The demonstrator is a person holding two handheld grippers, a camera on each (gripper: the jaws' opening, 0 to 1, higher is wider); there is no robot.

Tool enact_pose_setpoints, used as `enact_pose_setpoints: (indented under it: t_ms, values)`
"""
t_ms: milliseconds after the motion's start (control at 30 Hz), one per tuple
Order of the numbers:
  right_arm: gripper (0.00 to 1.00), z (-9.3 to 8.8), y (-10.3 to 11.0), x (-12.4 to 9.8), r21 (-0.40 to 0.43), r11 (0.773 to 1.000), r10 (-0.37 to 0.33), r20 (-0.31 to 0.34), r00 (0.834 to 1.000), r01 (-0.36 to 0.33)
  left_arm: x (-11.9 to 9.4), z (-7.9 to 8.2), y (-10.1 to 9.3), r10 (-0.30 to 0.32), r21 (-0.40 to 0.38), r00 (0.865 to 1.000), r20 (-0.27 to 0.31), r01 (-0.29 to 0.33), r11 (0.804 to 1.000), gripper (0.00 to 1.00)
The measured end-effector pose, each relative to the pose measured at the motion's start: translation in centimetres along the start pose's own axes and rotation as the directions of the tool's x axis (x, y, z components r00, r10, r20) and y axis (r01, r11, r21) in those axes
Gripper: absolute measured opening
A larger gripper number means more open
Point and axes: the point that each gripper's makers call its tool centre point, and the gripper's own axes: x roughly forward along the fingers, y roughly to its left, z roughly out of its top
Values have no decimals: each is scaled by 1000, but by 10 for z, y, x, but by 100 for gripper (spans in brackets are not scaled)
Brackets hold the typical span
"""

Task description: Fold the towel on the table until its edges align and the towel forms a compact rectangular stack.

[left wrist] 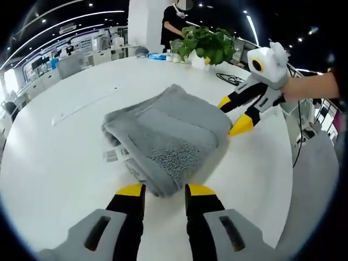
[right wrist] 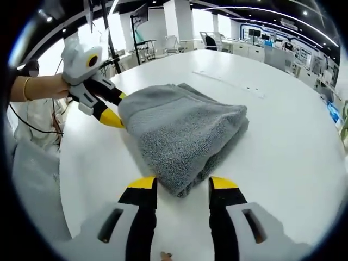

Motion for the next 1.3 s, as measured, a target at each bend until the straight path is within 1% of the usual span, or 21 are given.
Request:
enact_pose_setpoints:
  t_ms: [33,133,267,400,500,600,733,867,900,933,967,1033,1133,1200,1300]
  values:
    - [38,0,0,-2,6,1000,-3,3,1000,3,-2,2,0,4,-3,1000,21,-4,1000,32]
    - [40,1,0,-14,26,999,-18,18,1000,18,-15,3,-1,13,-10,999,44,-13,1000,33]
    - [44,4,2,-34,68,997,-52,60,997,48,-32,7,-2,40,-14,995,86,-39,999,40]
    - [48,7,9,-56,60,996,-71,93,993,65,-55,13,-3,77,-14,989,125,-76,997,47]
    - [49,8,11,-70,56,995,-91,119,989,84,-72,20,-5,108,-26,980,165,-105,994,55]
    - [51,8,15,-79,60,994,-98,139,985,91,-87,25,-11,123,-26,972,198,-120,992,57]
    - [53,6,25,-94,64,994,-103,164,981,93,-108,31,-25,130,-28,961,245,-127,991,63]
    - [56,3,35,-107,83,991,-116,194,974,101,-124,31,-34,153,-48,946,285,-145,988,65]
    - [57,1,38,-111,87,991,-122,202,972,106,-129,32,-37,157,-56,939,305,-147,988,66]
    - [58,0,41,-114,89,990,-123,206,971,106,-130,32,-38,158,-59,938,309,-147,987,70]
    - [61,-2,45,-117,94,990,-123,211,970,105,-135,31,-42,164,-65,933,321,-151,986,73]
    - [64,-5,49,-121,99,989,-129,222,967,109,-141,29,-48,171,-66,927,333,-158,985,82]
    - [71,-11,57,-129,116,987,-136,228,964,112,-147,24,-58,161,-80,928,337,-142,987,88]
    - [74,-16,61,-135,130,985,-141,232,963,113,-152,20,-64,161,-89,924,347,-138,986,89]
    - [76,-17,71,-147,143,984,-145,269,952,109,-155,12,-67,167,-97,927,336,-142,985,92]
